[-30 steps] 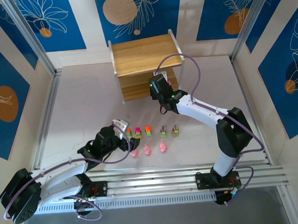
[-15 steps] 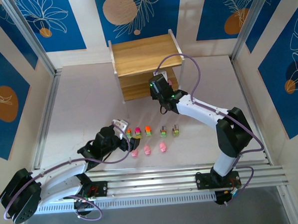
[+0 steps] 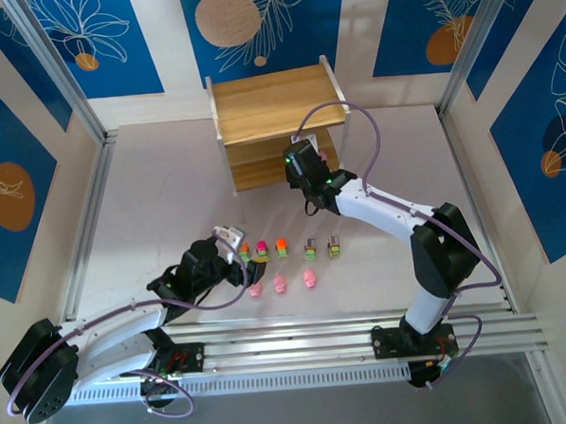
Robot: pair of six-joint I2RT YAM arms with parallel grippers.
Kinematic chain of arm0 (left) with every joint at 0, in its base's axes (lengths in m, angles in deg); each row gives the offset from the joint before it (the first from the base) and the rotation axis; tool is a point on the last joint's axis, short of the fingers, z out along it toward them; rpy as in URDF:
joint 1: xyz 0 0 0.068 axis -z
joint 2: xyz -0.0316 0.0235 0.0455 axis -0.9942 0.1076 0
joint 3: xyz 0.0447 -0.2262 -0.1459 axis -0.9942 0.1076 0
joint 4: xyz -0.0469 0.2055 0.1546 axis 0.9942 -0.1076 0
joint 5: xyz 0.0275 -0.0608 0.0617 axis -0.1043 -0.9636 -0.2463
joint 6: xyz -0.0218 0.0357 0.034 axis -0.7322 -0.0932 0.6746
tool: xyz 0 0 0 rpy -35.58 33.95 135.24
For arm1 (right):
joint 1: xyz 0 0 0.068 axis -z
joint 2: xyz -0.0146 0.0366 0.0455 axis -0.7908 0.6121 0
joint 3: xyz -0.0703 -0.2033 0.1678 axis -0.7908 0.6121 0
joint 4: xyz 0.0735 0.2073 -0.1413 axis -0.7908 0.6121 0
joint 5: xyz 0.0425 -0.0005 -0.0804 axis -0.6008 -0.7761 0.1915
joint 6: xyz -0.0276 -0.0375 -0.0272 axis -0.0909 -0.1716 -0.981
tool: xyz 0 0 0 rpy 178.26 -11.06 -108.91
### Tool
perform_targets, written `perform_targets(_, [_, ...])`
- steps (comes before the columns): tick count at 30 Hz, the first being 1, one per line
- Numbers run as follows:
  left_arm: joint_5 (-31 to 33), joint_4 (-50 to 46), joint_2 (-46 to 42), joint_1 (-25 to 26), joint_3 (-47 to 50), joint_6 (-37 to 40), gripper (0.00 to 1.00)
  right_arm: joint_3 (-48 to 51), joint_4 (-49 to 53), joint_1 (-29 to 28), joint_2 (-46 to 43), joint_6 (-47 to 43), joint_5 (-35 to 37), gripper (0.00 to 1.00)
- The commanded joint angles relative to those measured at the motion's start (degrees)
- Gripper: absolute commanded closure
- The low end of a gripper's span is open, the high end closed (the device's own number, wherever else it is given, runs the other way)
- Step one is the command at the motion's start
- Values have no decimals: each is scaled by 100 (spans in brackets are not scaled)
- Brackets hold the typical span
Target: Place and organize the plastic toys onto the shelf
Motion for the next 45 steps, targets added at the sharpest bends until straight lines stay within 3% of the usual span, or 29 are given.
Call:
perform_targets(1, [-24,86,20,-62,-185,66,0,-198,16,25,-101,-111,111,62])
perform_targets(36, [13,61,7,-64,-187,75,0,86,80,-76,-674,-171,72,60])
perform_targets(41, [31,40,-28,-65,-178,79,0,69,70,-26,-509,-163,-65,70])
perform_targets(45, [49,35,-28,-65,-178,84,0,28,51,-17,-430,-163,-128,71])
